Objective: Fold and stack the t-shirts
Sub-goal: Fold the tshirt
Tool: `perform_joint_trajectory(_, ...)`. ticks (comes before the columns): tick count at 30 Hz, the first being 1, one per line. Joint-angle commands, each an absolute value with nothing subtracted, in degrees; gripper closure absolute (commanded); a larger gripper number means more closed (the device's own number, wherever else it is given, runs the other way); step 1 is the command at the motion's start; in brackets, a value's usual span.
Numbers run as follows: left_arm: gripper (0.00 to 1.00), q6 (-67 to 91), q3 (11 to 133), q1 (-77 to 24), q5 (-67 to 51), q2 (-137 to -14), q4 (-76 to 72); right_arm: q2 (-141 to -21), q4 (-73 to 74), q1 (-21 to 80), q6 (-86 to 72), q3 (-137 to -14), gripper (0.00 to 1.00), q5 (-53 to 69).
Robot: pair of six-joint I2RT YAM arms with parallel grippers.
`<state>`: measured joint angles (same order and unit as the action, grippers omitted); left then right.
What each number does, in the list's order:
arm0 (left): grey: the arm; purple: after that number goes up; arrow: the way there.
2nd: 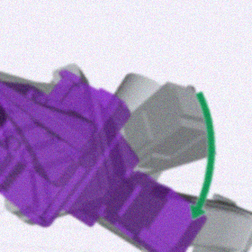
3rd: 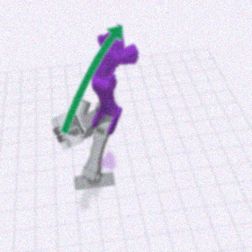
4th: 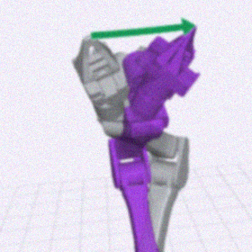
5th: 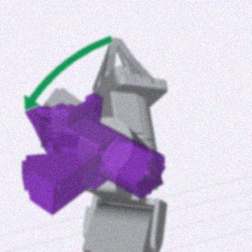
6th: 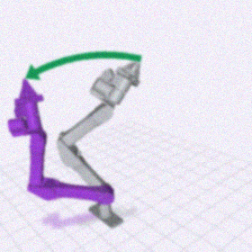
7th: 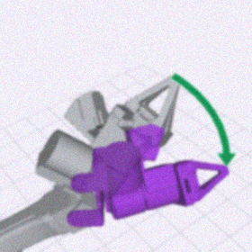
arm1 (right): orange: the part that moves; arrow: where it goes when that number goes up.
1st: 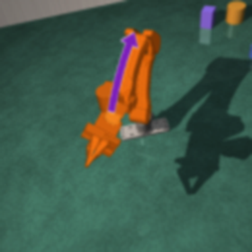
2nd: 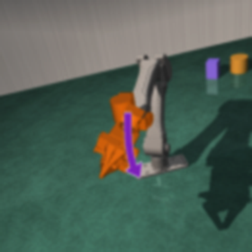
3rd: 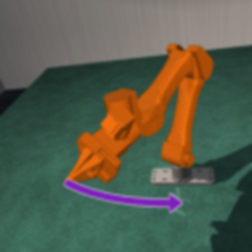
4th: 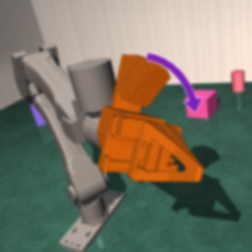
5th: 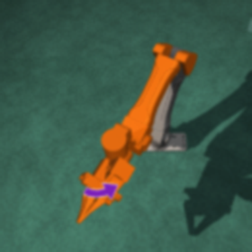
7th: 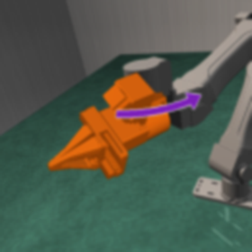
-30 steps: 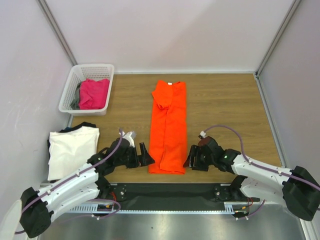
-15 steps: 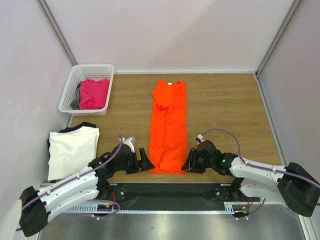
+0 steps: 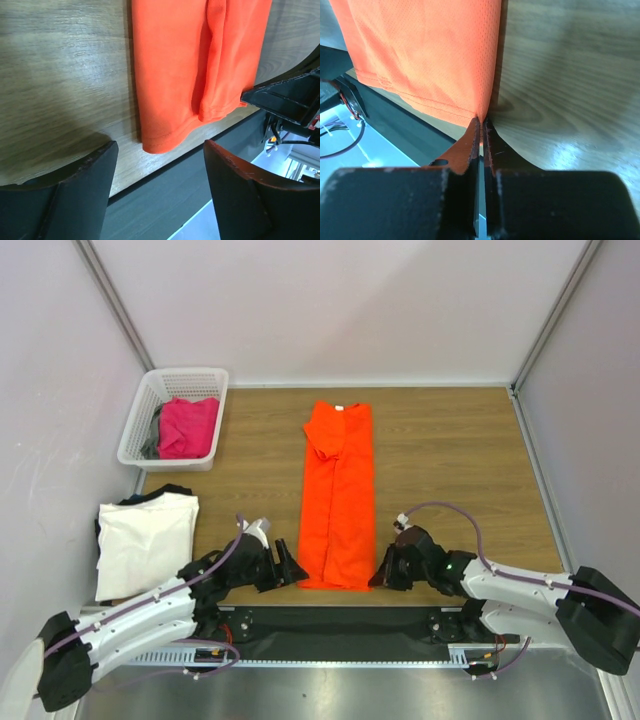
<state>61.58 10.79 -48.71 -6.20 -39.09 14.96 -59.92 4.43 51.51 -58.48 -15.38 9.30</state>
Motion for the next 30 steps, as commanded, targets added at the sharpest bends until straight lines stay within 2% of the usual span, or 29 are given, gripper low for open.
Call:
perform_joint_trajectory(1,0.28,63.0,9.7,-49.6,-5.0,-40.1,13.6,-57.4,9.1,51.9,-58.4,-13.4,1.0,6.8)
perform_joint_trajectory(11,0.31,66.7,8.6,-53.7,-4.1,-43.9,8.6,-57.2,6.2,51.9,-59.2,-12.2,1.0,7.4)
perform_joint_trajectory(18,0.42,72.6,7.7,-56.3,2.6,-42.5,11.9,-56.9,6.3,51.9,-58.7,-12.2,1.0,7.6)
perform_joint_trajectory(26,0.46,73.7,7.1,-56.3,4.8,-46.0,7.4,-57.0,6.2,51.9,-58.5,-12.1,1.0,7.4)
perform_joint_trajectory(29,0.52,73.6,7.3,-56.3,4.1,-48.1,5.9,-57.8,5.5,51.9,-58.4,-12.1,1.0,7.6)
perform_joint_trajectory(30,0.57,73.6,7.2,-56.3,4.1,-48.3,5.8,-58.0,5.6,51.9,-58.5,-12.1,1.0,7.6)
